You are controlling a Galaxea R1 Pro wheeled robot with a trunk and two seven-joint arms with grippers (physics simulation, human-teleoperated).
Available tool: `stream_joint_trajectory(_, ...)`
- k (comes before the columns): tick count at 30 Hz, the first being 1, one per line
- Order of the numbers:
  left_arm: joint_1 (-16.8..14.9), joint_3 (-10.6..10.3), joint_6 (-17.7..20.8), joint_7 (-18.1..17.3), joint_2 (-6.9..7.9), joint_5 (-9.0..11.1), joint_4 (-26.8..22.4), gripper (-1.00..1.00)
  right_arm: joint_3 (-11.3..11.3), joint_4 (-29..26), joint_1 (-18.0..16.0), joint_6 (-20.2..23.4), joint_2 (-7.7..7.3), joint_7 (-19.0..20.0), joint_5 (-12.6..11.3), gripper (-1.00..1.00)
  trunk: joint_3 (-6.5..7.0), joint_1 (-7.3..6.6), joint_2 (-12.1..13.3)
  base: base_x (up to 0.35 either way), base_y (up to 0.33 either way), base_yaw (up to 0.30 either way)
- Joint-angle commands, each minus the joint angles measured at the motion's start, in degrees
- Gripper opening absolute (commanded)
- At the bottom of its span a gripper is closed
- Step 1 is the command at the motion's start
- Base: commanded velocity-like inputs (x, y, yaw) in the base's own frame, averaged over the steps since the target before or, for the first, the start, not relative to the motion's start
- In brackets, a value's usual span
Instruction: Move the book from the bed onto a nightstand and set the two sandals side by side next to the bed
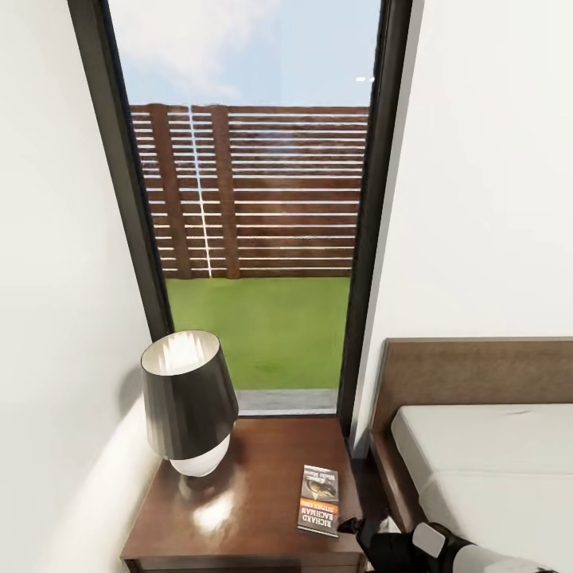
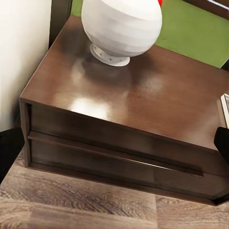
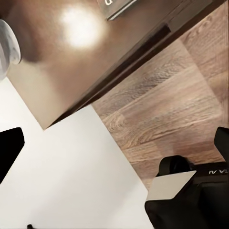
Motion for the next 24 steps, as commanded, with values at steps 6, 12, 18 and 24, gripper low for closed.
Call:
stream_joint_trajectory(6, -0.01, -0.04, 0.13, -0.54, 0.01, 0.58, 0.01, 1.00, 0.41, 0.25, 1.91, -1.14, -0.19, 0.04, -0.07, 1.00, -0.05, 0.00, -0.03, 0.000, 0.000, 0.000)
stream_joint_trajectory(12, -0.01, -0.04, 0.13, -0.53, 0.01, 0.58, 0.02, 1.00, 0.40, 0.26, 4.31, -2.73, -0.55, -0.43, -0.06, 1.00, -0.05, 0.00, -0.03, 0.000, 0.000, 0.000)
stream_joint_trajectory(18, -0.01, -0.04, 0.13, -0.47, 0.01, 0.58, 0.06, 1.00, 0.40, 0.27, 6.58, -4.64, -1.25, -1.52, -0.01, 1.00, -0.05, 0.00, -0.03, 0.000, 0.000, 0.000)
stream_joint_trajectory(24, -0.01, -0.03, 0.07, -0.46, 0.01, 0.58, 0.39, 1.00, 0.40, 0.30, 7.91, -6.09, -1.72, -3.78, -0.07, 1.00, -0.05, 0.00, -0.03, 0.000, 0.000, 0.000)
